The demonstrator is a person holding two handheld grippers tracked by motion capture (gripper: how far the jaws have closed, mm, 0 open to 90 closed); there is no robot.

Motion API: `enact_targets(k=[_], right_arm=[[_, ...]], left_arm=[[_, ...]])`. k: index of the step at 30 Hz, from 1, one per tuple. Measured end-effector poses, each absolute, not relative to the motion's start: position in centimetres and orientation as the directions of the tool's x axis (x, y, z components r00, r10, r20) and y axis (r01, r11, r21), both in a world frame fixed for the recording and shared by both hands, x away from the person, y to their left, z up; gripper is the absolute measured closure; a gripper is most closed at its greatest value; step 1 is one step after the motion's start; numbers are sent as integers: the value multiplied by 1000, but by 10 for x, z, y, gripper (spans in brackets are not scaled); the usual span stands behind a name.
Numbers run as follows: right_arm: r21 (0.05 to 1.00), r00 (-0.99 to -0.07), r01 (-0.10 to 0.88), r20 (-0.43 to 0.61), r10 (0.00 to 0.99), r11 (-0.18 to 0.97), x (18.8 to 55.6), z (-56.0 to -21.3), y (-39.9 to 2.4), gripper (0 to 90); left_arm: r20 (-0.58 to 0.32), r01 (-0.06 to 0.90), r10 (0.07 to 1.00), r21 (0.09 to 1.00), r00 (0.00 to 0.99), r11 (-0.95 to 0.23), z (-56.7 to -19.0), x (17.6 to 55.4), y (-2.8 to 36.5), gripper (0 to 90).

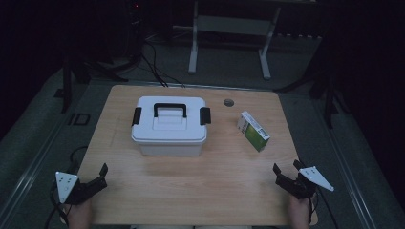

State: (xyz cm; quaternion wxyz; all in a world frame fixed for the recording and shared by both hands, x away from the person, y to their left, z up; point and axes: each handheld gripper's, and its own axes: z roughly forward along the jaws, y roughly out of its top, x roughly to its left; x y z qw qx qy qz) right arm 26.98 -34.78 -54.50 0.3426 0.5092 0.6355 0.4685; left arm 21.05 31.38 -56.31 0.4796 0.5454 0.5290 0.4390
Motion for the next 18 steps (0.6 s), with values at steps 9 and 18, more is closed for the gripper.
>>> enact_targets(k=[9,18], right_arm=[[951,-251,302,21,968,57,266,-540,-345,139],[963,-307,257,6,952,77,265,-515,-323,129]], left_arm=[[-23,189,999,982,44,15,-557,214,314,14],[-115,191,982,978,149,85,-540,222,322,14]])
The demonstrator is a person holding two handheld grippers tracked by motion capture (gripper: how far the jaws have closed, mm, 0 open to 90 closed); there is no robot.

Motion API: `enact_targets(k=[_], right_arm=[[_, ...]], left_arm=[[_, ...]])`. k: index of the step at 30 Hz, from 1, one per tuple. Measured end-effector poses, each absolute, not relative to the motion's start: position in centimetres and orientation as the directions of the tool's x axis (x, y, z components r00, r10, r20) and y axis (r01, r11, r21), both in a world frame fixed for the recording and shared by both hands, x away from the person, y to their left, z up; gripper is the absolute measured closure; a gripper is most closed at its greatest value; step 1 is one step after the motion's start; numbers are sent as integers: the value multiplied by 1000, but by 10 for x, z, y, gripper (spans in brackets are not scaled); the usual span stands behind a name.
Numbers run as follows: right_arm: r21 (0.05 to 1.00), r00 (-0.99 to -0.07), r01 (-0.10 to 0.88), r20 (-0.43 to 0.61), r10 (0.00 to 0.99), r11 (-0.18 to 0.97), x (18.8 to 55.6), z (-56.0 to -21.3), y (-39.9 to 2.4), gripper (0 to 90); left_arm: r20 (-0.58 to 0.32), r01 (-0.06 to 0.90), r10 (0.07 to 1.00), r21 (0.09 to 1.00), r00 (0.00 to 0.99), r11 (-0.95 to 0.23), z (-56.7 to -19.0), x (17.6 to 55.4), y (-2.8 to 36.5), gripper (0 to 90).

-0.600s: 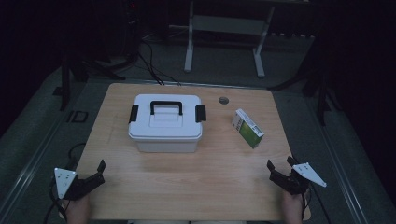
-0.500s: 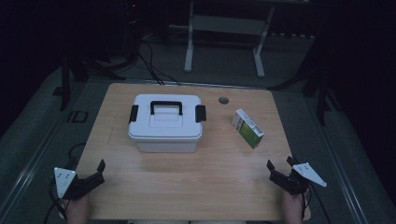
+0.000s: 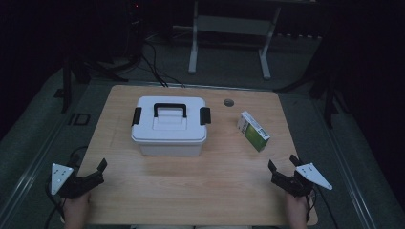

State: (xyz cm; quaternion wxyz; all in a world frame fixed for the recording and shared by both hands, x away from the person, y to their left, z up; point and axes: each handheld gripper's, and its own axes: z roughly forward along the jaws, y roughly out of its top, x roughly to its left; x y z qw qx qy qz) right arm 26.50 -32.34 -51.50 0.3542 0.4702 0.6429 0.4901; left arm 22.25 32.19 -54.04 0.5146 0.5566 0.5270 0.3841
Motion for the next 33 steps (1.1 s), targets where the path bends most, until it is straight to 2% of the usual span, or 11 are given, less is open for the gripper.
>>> enact_targets(k=[4,6,10,13,20,26,28,33], right_arm=[[968,-348,240,12,937,77,268,-506,-308,115],[972,-406,218,11,914,85,271,-500,-299,115],[975,-441,195,-5,897,102,277,-492,-283,115],[974,-472,190,-17,881,121,286,-489,-269,116],[966,-531,199,-33,847,163,310,-493,-244,132],[957,-565,214,-44,824,198,331,-503,-226,170],[955,-565,218,-44,824,201,337,-507,-221,178],[944,-575,236,-54,816,229,352,-515,-209,287]], left_arm=[[-100,206,976,977,193,59,-534,230,317,14],[-91,223,973,974,211,42,-531,235,315,14],[-124,291,956,956,265,44,-527,247,313,14],[-115,299,948,954,296,22,-526,254,311,14],[-98,340,948,940,303,-12,-526,272,306,15],[-57,367,944,927,326,-71,-529,288,300,81],[-53,368,943,927,329,-76,-530,293,299,153],[-41,396,944,913,327,-98,-533,308,296,208]])
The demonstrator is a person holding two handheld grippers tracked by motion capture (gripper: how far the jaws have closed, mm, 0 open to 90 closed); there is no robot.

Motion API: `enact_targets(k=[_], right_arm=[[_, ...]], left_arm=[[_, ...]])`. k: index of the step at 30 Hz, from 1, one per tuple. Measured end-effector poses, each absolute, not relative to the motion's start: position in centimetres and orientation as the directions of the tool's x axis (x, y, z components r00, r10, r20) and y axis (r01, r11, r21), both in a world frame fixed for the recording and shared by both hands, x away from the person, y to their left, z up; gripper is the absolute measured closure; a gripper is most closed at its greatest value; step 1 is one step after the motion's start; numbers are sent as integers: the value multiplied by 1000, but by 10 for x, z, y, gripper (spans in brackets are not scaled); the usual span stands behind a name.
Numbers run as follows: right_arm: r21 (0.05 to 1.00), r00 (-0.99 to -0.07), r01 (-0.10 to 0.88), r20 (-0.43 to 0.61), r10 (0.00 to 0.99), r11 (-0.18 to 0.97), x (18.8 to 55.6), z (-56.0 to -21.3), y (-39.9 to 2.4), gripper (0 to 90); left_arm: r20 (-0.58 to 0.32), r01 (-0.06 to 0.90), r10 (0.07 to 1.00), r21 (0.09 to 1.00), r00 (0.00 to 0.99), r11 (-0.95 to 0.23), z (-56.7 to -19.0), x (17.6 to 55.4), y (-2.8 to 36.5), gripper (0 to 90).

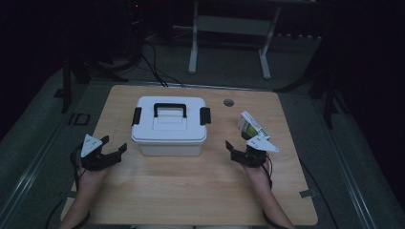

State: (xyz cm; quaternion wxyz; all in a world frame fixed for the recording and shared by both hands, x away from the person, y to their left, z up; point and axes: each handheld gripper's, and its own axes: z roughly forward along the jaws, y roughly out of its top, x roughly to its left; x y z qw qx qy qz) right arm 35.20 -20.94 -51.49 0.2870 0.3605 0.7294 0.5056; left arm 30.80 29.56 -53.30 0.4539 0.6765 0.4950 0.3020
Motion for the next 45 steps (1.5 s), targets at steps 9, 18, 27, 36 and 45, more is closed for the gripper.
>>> enact_targets(k=[9,18,27,36,45], right_arm=[[918,-611,275,-63,789,286,374,-530,-184,618],[894,-630,325,-38,776,308,391,-543,-157,855],[891,-653,330,-22,757,311,395,-544,-131,898],[897,-672,325,-5,740,301,395,-541,-120,897],[894,-675,331,0,738,303,393,-541,-121,900]], left_arm=[[-62,471,938,875,340,-113,-545,337,290,586],[-92,496,924,861,372,-114,-546,358,284,812],[-122,486,908,868,401,-98,-544,365,277,893],[-126,462,875,878,468,-121,-539,367,265,896],[-123,469,873,873,472,-130,-539,364,260,898]])
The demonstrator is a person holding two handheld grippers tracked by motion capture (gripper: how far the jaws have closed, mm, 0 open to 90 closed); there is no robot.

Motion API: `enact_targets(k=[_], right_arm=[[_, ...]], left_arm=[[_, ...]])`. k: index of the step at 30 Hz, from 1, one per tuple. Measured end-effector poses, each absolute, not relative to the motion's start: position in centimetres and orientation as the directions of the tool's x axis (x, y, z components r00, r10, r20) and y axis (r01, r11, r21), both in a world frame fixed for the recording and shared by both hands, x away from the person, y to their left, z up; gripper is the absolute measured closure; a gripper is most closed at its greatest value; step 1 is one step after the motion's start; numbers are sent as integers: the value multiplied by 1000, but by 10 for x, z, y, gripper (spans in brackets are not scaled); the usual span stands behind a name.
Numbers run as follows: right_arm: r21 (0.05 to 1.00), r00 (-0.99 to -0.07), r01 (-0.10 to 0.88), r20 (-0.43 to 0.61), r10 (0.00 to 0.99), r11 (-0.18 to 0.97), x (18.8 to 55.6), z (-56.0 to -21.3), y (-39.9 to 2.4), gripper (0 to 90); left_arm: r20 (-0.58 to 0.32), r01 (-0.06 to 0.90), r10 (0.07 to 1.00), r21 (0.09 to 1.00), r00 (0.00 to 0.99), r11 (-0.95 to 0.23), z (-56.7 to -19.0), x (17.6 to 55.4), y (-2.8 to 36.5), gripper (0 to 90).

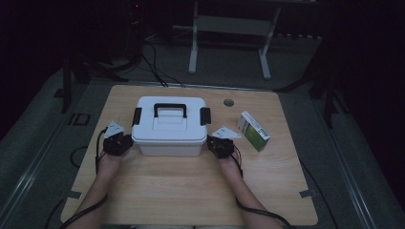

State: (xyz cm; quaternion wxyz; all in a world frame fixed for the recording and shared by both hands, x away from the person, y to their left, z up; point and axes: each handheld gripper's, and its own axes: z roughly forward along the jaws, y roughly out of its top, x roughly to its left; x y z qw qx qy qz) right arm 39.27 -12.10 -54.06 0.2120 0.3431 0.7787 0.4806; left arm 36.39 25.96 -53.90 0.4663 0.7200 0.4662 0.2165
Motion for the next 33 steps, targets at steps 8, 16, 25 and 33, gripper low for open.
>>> enact_targets(k=[8,16,25,33], right_arm=[[895,-665,346,22,747,282,387,-541,-129,900],[890,-672,346,15,741,296,373,-540,-142,900],[892,-671,350,26,741,286,354,-540,-157,900],[893,-669,353,31,743,280,337,-540,-173,900]], left_arm=[[-107,467,863,870,494,-160,-537,355,252,899],[-111,464,845,869,523,-173,-537,339,242,898],[-89,463,833,860,547,-213,-534,321,227,899],[-97,471,817,852,569,-227,-532,308,213,899]])
